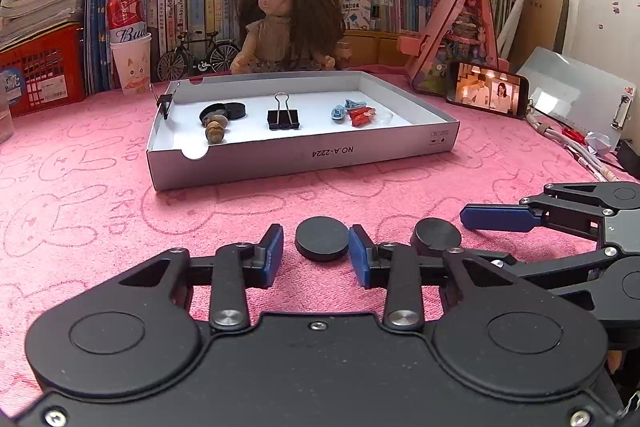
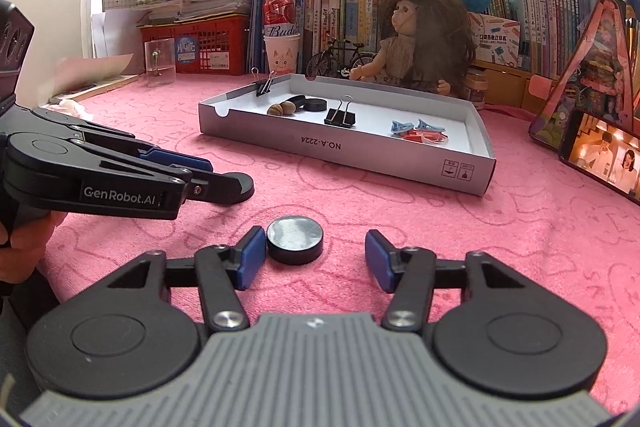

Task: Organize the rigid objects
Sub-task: 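Close left gripper on a black round disc while right gripper grasps another black disc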

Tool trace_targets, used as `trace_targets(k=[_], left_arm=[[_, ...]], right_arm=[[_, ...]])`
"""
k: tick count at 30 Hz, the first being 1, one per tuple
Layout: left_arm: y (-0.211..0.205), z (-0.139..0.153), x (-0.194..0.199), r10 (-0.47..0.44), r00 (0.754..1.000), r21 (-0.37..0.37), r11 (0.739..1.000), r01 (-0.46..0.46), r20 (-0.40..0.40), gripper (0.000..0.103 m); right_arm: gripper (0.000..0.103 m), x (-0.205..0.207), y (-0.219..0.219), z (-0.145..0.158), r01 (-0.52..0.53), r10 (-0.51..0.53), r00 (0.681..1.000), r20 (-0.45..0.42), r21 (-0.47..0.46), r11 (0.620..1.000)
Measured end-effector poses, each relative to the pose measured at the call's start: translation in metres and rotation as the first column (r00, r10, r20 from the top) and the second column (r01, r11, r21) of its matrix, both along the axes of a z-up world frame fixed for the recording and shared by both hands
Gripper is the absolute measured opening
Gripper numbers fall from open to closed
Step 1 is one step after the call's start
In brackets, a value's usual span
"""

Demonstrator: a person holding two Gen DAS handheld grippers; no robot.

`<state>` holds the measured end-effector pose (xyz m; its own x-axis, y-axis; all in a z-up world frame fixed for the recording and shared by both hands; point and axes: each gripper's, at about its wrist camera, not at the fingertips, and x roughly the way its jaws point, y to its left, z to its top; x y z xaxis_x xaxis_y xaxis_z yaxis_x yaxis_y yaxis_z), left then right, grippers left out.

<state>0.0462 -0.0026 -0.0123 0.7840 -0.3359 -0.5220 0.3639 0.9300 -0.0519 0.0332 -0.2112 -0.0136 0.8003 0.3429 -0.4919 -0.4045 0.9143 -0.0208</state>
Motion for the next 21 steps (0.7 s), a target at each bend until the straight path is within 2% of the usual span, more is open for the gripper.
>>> trace_targets(k=[1, 2, 16, 18, 21], left_arm=[[0.000, -0.001, 0.000, 0.003, 1.000, 0.001, 1.000, -0.003, -0.001, 0.036], [0.000, -0.001, 0.000, 0.003, 1.000, 0.001, 1.000, -0.003, 0.000, 0.037], [-0.007, -0.004, 0.000, -0.009, 1.000, 0.014, 1.000, 0.009, 0.019, 0.037], [-0.009, -0.004, 0.000, -0.009, 1.000, 0.022, 1.000, 0.009, 0.024, 0.031], [-0.010, -0.004, 0.000, -0.005, 1.000, 0.024, 1.000, 0.004, 0.023, 0.029]], right_arm=[[0.035, 0.000, 0.001, 0.001, 0.002, -0.002, 1.000, 0.003, -0.004, 1.000], [0.034, -0.001, 0.001, 0.001, 0.007, -0.007, 1.000, 0.006, -0.007, 1.000], [0.034, 0.008, -0.006, 0.001, 0.097, -0.097, 0.995, -0.010, 0.028, 0.995], [0.034, 0.010, -0.007, 0.001, 0.117, -0.116, 0.993, -0.018, 0.030, 0.993], [0.034, 0.014, -0.009, 0.002, 0.139, -0.137, 0.990, -0.032, 0.049, 0.989]])
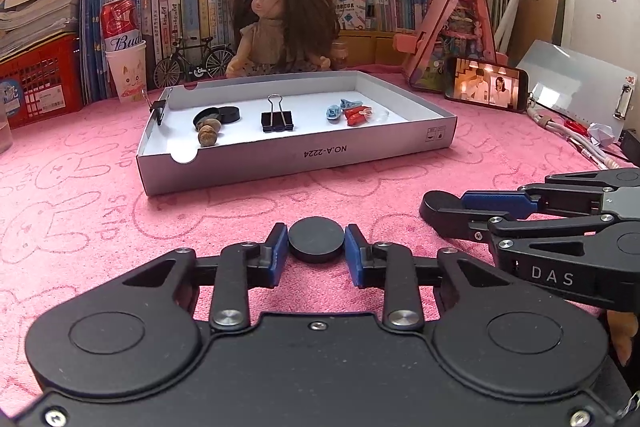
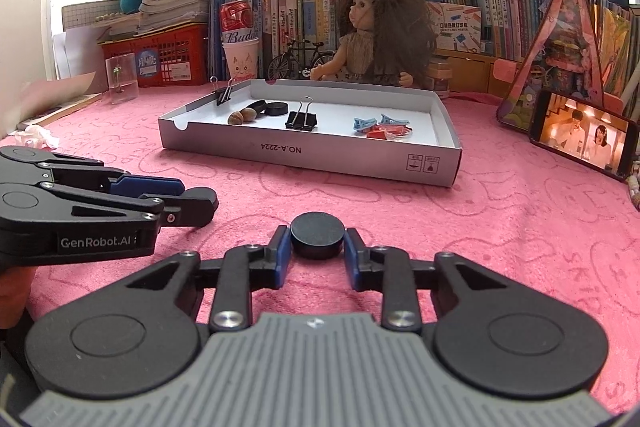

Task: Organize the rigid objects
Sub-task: 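Close left gripper on a black round disc while right gripper grasps another black disc, then carry both black discs over the white tray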

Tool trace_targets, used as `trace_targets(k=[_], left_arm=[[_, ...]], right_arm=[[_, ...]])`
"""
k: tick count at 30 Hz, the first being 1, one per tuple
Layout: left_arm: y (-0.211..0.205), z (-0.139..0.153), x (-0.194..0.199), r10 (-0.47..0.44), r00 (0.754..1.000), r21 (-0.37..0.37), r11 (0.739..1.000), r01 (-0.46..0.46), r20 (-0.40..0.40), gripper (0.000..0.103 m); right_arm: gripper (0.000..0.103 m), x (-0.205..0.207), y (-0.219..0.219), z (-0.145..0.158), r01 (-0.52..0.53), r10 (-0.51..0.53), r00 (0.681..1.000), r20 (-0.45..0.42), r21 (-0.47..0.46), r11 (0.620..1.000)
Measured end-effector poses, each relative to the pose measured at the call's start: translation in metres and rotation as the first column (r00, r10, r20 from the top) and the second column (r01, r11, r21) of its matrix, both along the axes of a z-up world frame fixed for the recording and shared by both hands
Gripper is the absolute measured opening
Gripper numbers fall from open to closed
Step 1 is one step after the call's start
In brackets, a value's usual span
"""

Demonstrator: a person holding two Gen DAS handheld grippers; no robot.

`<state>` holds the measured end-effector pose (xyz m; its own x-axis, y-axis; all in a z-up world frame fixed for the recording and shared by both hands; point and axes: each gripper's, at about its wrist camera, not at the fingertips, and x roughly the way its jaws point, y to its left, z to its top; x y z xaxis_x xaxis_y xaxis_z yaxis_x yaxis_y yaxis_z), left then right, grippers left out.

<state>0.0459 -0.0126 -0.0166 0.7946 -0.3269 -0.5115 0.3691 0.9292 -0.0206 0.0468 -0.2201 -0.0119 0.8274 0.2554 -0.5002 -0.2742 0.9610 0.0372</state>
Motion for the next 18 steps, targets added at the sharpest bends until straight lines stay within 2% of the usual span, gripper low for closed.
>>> trace_targets(k=[18], left_arm=[[0.006, 0.018, 0.020, 0.073, 0.997, -0.053, 0.996, -0.072, 0.013, 0.029]], right_arm=[[0.034, 0.020, 0.002, 0.011, 0.061, -0.061, 0.998, 0.007, 0.012, 0.998]])
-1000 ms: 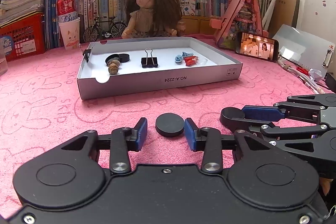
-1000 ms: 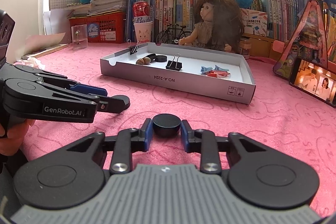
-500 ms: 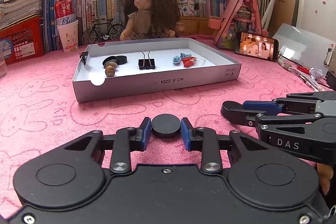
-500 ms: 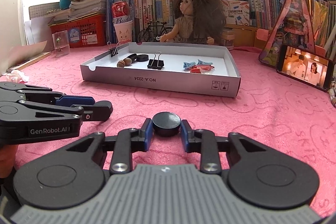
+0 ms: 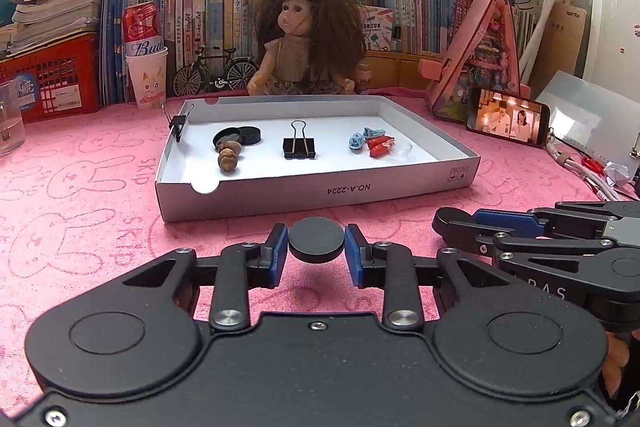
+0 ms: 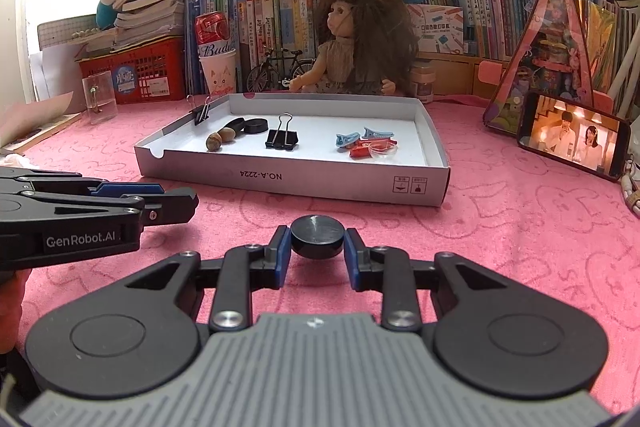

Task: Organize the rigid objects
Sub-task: 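Carry both black discs over the white tray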

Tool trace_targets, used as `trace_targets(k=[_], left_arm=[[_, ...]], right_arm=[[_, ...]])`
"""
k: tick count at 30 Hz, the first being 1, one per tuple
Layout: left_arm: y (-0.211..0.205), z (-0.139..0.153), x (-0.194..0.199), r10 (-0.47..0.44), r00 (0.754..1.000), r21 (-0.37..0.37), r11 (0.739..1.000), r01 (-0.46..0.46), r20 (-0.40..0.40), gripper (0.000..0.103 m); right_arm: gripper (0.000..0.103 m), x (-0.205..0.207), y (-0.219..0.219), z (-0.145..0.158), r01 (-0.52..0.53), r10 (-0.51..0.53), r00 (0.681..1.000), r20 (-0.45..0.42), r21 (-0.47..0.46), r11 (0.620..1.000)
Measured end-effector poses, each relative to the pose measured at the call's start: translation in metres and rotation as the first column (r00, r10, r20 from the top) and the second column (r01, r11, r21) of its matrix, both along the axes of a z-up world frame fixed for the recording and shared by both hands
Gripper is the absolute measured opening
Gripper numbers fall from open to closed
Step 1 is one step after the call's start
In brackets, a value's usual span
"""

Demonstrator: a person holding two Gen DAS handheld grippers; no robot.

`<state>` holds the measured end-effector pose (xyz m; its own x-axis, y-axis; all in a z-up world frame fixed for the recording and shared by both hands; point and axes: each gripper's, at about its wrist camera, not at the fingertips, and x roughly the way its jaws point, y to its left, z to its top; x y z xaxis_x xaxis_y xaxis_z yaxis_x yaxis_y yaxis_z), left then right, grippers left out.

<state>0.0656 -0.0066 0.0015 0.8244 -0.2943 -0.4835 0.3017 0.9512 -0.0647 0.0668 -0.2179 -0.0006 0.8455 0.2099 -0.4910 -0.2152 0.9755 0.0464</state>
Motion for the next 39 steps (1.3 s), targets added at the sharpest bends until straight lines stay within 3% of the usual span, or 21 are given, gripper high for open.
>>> trace_targets(k=[18, 26, 39], left_arm=[[-0.002, 0.025, 0.027, 0.049, 0.998, -0.041, 0.998, -0.047, 0.050, 0.029], [-0.005, 0.030, 0.045, 0.063, 0.997, -0.061, 0.996, -0.061, 0.036, 0.029], [-0.005, 0.024, 0.070, 0.108, 0.994, -0.066, 0.992, -0.109, -0.004, 0.029]], right_arm=[[0.034, 0.027, -0.003, 0.019, 0.055, -0.056, 0.998, 0.033, 0.041, 0.998], [0.034, 0.042, 0.001, 0.024, 0.059, -0.062, 0.997, 0.049, 0.054, 0.997], [0.034, 0.067, 0.003, 0.021, 0.082, -0.083, 0.997, 0.006, 0.084, 0.993]])
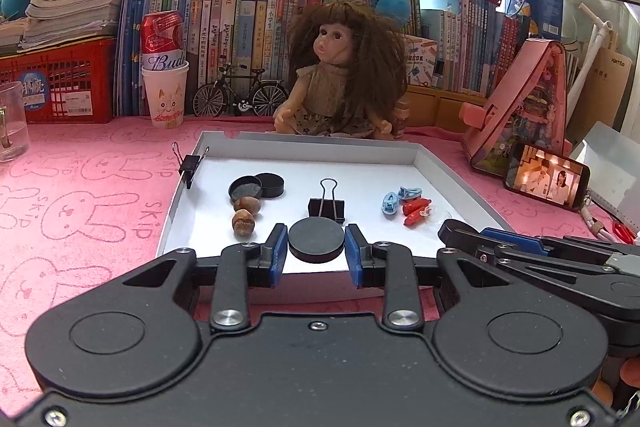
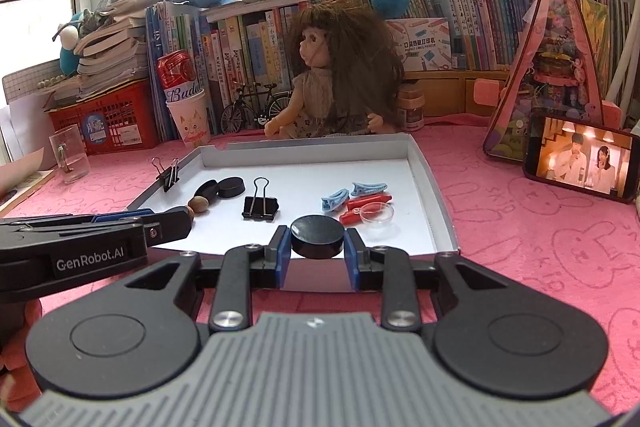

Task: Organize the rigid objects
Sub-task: 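Carry both black discs over the white tray, then lower the discs onto the tray floor and open both grippers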

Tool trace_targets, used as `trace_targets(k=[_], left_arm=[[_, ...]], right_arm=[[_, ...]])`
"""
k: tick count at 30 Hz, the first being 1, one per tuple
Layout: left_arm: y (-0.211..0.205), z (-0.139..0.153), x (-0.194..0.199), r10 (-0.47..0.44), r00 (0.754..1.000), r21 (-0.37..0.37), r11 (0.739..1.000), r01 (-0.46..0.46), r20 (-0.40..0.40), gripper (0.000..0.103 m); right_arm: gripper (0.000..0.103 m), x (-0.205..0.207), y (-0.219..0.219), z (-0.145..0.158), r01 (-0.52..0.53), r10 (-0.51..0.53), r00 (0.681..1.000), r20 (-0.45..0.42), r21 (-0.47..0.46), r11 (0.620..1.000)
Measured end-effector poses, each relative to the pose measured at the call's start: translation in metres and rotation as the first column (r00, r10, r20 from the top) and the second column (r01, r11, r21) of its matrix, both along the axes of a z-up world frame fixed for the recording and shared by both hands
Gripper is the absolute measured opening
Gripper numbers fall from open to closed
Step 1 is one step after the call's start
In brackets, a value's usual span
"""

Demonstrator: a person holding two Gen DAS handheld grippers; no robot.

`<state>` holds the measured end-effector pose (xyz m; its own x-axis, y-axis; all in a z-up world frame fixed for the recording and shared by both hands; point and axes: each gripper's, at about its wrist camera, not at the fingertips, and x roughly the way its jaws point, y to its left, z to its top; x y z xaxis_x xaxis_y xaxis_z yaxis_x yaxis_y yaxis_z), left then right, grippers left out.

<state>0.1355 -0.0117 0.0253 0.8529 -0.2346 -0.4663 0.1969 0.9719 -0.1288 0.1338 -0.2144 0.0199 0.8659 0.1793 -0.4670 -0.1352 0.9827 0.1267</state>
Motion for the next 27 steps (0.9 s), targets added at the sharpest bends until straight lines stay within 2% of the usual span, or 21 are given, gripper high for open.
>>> trace_targets(k=[16, 27], left_arm=[[-0.001, -0.010, 0.037, 0.053, 0.997, 0.005, 0.999, -0.053, -0.049, 0.029], [-0.002, -0.020, 0.058, 0.082, 0.994, 0.028, 0.996, -0.080, -0.072, 0.029]], right_arm=[[0.034, 0.034, -0.003, -0.008, 0.028, -0.025, 0.998, -0.065, 0.033, 0.999], [0.034, 0.056, 0.003, -0.014, 0.038, -0.037, 0.994, -0.100, 0.007, 0.999]])
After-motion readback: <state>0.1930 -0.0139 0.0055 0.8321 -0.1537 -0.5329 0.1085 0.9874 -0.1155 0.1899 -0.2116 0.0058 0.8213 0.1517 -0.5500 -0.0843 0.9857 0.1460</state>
